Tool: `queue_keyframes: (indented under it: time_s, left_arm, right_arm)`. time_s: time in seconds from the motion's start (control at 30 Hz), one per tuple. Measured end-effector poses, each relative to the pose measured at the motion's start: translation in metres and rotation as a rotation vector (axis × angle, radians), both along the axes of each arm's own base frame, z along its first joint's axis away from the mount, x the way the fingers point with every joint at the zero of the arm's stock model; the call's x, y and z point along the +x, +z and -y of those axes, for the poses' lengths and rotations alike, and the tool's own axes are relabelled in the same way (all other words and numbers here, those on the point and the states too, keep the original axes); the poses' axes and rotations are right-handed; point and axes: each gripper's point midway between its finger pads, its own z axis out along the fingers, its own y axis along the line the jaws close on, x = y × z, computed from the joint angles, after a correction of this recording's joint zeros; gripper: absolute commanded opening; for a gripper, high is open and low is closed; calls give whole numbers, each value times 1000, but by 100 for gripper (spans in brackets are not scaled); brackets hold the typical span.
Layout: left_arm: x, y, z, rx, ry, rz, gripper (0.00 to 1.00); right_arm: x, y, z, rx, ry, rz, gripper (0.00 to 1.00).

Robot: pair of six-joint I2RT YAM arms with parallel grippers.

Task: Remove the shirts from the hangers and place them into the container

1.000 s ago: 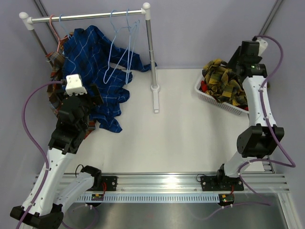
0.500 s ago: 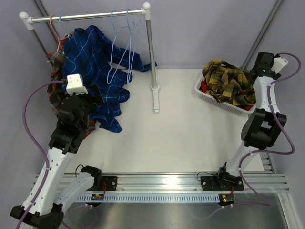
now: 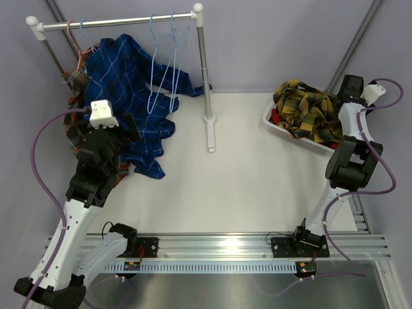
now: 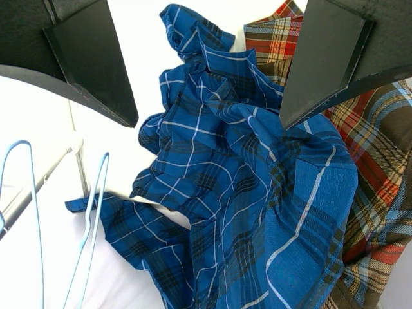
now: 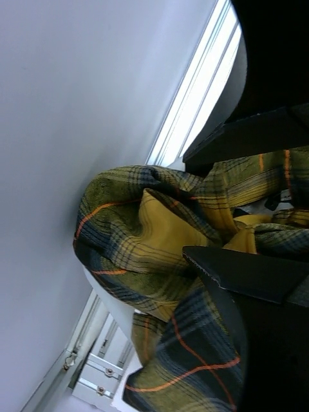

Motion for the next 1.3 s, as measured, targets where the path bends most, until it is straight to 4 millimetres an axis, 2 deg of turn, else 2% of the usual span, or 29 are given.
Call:
queue_keyframes:
  time_s: [0.17,0.4,0.5,0.53,0.63,0.77,0.93,1.03,1.17,1.3]
  left_arm:
    - [0,0,0,-2,-1,0,99]
    - [0,0,0,-2,-1,0,99]
    - [0,0,0,-2,-1,-1,99]
    - [1,-1,1,-1,-1,-2,99]
    - [1,-2,1,0,-1,-5,99]
    - [1,-1,1,0,-2,-5,99]
    - [1,-1,1,0,-2,-5,99]
    - [1,-1,1,-1,-4,-5,99]
    - [1,-1,0,-2,-3,-5,99]
    - [2,-1,1,-3,-6,-5,99]
  right_arm:
    - [13,-2,6,-10,-15,30,62]
    - [27,-10,11,-13,-14,44,57]
    - [30,-15,12,-12,-14,40,49]
    - [31,-17,12,-12,-14,40,41]
    - [33,-21,13,-14,-9,35,29]
    - [35,-19,13,-22,-1,37,0]
    - [40,-17,14,-38,17,55,0]
    - [39,-20,8,-32,54,52,0]
    - [46,-12,-12,0,129,75,0]
    - [54,2,-42,11,211,98,0]
